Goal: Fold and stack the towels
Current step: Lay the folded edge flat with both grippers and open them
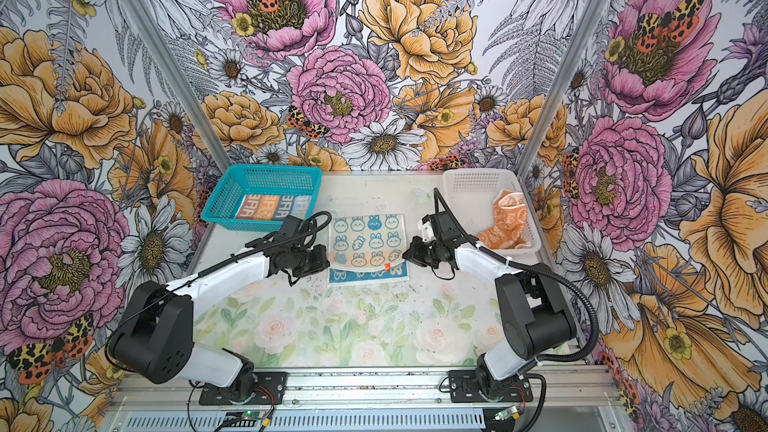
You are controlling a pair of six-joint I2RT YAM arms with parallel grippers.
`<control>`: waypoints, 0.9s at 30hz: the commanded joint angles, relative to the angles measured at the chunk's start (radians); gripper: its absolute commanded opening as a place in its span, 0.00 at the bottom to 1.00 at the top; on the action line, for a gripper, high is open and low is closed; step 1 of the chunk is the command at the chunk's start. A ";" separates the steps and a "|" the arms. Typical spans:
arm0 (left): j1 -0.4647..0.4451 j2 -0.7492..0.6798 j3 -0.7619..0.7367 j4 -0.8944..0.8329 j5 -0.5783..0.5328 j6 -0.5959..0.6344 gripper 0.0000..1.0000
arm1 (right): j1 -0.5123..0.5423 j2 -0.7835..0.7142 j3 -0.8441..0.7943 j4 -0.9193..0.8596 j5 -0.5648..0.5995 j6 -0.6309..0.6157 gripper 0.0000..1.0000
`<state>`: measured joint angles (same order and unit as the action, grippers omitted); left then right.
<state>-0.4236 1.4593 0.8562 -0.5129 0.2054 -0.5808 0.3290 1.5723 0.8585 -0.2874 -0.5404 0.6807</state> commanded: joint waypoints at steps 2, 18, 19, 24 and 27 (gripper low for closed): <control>-0.004 -0.014 -0.064 0.046 -0.032 -0.032 0.00 | 0.033 0.014 -0.049 0.042 0.031 -0.001 0.00; 0.041 0.073 0.032 0.048 -0.012 -0.005 0.00 | 0.040 0.078 -0.007 0.110 0.006 0.037 0.00; 0.045 0.057 0.049 0.029 -0.019 0.000 0.00 | 0.039 0.059 0.003 0.093 0.009 0.036 0.00; 0.044 -0.039 0.059 -0.015 -0.028 0.001 0.00 | 0.038 -0.033 0.017 0.028 0.020 0.023 0.00; 0.033 -0.081 0.027 -0.025 -0.033 -0.010 0.00 | 0.042 -0.075 0.005 0.005 0.024 0.021 0.00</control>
<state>-0.3820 1.4078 0.9031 -0.5018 0.1974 -0.5953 0.3737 1.5421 0.8520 -0.2401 -0.5278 0.7105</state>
